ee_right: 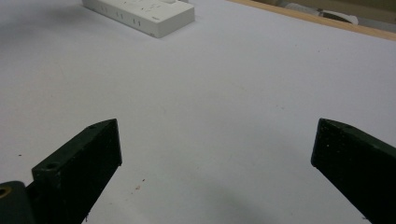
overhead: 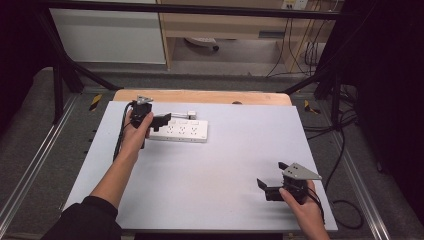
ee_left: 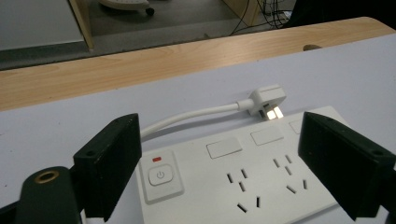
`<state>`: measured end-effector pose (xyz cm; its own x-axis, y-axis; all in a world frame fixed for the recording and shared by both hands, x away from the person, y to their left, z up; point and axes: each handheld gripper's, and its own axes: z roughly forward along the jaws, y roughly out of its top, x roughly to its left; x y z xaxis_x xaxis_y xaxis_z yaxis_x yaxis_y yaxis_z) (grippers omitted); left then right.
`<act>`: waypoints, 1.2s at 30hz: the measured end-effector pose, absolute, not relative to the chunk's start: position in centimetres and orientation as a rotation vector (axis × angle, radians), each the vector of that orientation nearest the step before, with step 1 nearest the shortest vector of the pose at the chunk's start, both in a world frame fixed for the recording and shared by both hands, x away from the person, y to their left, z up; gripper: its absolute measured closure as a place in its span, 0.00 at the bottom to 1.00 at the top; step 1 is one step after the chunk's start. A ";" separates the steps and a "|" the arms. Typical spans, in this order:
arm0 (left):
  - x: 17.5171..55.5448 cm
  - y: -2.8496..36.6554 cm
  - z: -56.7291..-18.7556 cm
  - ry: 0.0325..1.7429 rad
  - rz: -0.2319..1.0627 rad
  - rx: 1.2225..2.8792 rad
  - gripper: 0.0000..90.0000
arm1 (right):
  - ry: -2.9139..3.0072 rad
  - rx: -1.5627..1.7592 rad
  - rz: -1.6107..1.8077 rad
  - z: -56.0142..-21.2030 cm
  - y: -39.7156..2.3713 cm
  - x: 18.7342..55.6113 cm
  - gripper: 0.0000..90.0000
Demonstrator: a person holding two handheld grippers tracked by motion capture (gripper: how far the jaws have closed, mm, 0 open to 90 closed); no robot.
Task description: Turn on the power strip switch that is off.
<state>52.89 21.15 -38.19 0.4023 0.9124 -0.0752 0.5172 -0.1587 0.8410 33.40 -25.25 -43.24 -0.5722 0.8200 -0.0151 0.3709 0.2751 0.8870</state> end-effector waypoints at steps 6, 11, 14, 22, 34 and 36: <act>52.1 21.8 -37.0 1.228 0.589 1.792 0.12 | 2.073 1.068 1.250 -43.2 -25.2 33.4 0.02; 51.3 22.3 -36.4 1.228 0.579 1.800 0.11 | 2.073 1.073 1.249 -43.2 -25.1 33.4 0.02; 50.8 22.5 -36.0 1.228 0.578 1.798 0.11 | 2.073 1.074 1.250 -43.2 -25.1 33.4 0.02; 48.9 23.2 -35.3 1.213 0.574 1.747 0.11 | 2.080 1.065 1.241 -43.3 -24.9 33.4 0.02; 45.9 24.7 -34.8 1.196 0.571 1.738 0.10 | 2.076 1.069 1.236 -43.3 -24.9 33.3 0.02; 45.2 24.9 -34.8 1.190 0.559 1.728 0.10 | 2.078 1.068 1.233 -43.3 -24.9 33.3 0.02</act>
<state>45.25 24.88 -34.77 0.4264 0.8950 -0.1313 0.4698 -0.0951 0.8776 33.34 -24.91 -43.28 -0.5708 0.8208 -0.0228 0.3730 0.2840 0.8833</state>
